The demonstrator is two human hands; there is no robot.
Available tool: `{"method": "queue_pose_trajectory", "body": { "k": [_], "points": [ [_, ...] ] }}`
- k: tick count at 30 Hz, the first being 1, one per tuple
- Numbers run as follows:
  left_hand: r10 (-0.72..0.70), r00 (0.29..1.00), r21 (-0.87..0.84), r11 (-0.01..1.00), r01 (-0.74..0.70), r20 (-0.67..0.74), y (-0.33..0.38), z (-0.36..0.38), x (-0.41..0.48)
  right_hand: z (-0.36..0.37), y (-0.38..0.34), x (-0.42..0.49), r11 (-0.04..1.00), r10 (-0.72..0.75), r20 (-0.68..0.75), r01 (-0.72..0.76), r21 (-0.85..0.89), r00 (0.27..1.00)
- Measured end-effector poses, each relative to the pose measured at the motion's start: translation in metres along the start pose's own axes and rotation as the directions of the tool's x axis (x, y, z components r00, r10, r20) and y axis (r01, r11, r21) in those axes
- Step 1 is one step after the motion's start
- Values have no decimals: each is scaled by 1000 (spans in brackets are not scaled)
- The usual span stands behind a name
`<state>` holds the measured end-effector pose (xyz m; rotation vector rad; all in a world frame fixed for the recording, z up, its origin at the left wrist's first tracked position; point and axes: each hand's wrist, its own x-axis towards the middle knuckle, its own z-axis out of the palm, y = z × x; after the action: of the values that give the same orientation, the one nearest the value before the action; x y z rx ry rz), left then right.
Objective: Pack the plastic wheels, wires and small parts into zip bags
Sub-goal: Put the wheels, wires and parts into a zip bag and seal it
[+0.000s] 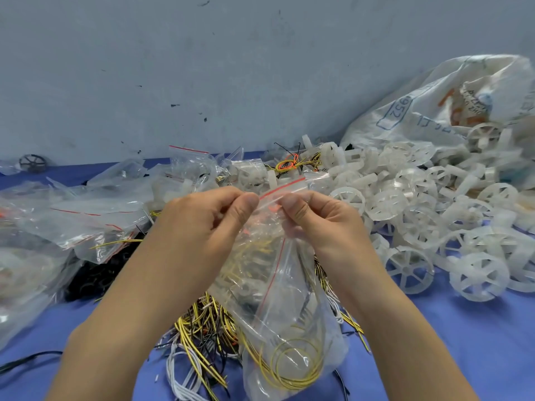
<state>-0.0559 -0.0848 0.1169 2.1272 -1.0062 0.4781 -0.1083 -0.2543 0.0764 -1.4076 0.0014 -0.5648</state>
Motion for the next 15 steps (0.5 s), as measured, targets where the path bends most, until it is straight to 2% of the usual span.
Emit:
{"method": "queue_pose_trajectory", "body": {
  "k": [9,11,13,15],
  "points": [
    [-13,999,-8,1000,13,46,6,3,12,-1,-1,1,1000,-24,39,24,-19,999],
    [-28,986,-36,999,34,161,7,1,18,-1,-1,0,998,-40,61,42,-36,997],
    [-22,946,-45,998,38,325,8,1,30,-2,-2,-1,997,-54,62,57,-57,997],
    [-15,908,-22,999,26,418,10,3,42,-4,-3,-1,998,-54,34,55,-26,998]
  ]
}}
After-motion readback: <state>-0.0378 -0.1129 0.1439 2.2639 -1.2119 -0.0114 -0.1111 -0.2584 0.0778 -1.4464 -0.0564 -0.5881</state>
